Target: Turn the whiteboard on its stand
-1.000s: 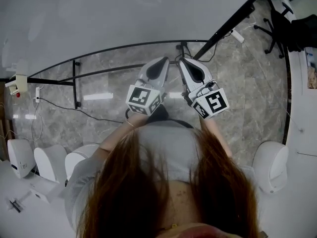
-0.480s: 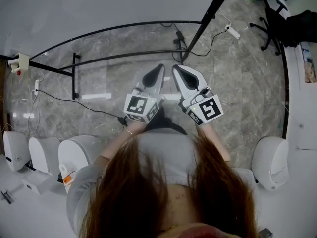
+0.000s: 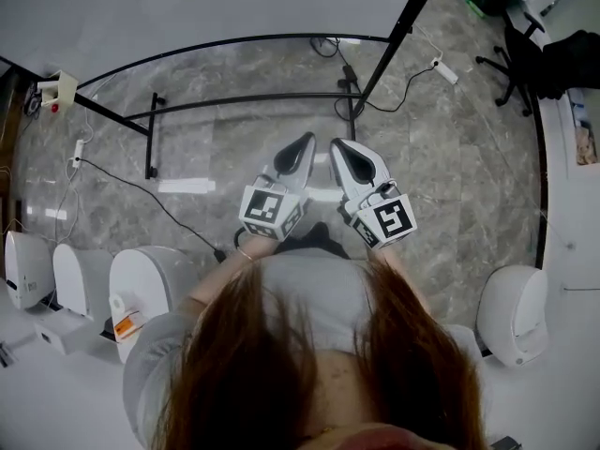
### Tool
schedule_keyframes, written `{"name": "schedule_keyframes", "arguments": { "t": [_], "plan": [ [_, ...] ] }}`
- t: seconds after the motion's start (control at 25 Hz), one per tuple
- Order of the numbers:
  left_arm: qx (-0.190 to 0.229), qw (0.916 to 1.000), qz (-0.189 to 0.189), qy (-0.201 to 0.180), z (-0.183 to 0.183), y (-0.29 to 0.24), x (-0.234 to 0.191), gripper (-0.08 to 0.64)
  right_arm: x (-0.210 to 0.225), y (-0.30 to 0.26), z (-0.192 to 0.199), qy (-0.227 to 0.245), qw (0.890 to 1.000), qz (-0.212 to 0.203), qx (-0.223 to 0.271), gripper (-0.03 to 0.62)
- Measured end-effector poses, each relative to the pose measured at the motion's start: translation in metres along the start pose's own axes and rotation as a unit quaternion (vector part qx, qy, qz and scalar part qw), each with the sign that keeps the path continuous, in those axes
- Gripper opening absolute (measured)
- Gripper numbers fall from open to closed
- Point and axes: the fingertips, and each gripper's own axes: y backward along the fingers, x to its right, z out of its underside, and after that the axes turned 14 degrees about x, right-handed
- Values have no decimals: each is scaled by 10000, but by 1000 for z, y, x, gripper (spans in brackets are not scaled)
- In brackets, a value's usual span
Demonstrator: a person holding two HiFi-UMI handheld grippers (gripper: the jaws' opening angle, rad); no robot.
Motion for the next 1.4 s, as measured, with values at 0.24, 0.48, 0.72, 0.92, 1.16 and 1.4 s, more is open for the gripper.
{"name": "schedule_keyframes", "arguments": {
  "t": [0.24, 0.48, 0.72, 0.92, 1.16, 1.4],
  "plan": [
    [28, 10000, -50, 54, -9, 24, -7, 3, -31, -13, 5, -112, 9999, -80, 37, -5],
    [178, 9998, -40, 13, -20, 31, -13, 3, -48, -16, 0, 50, 9999, -121, 66, -2],
    [245, 9997, -12, -25, -26, 32, -13, 3, -45, -17, -6, 268, 9996, -62, 89, 3],
    [259, 9997, -21, -38, -27, 32, -12, 3, -45, -16, -10, 265, 9995, -72, 158, 3],
    [261, 9996, -17, -65, -27, 30, -10, 2, -43, -15, -12, 280, 9994, -91, 180, 3],
    [279, 9996, -33, -58, -28, 27, -12, 3, -42, -19, -14, 322, 9992, -127, 185, 3]
  ]
}}
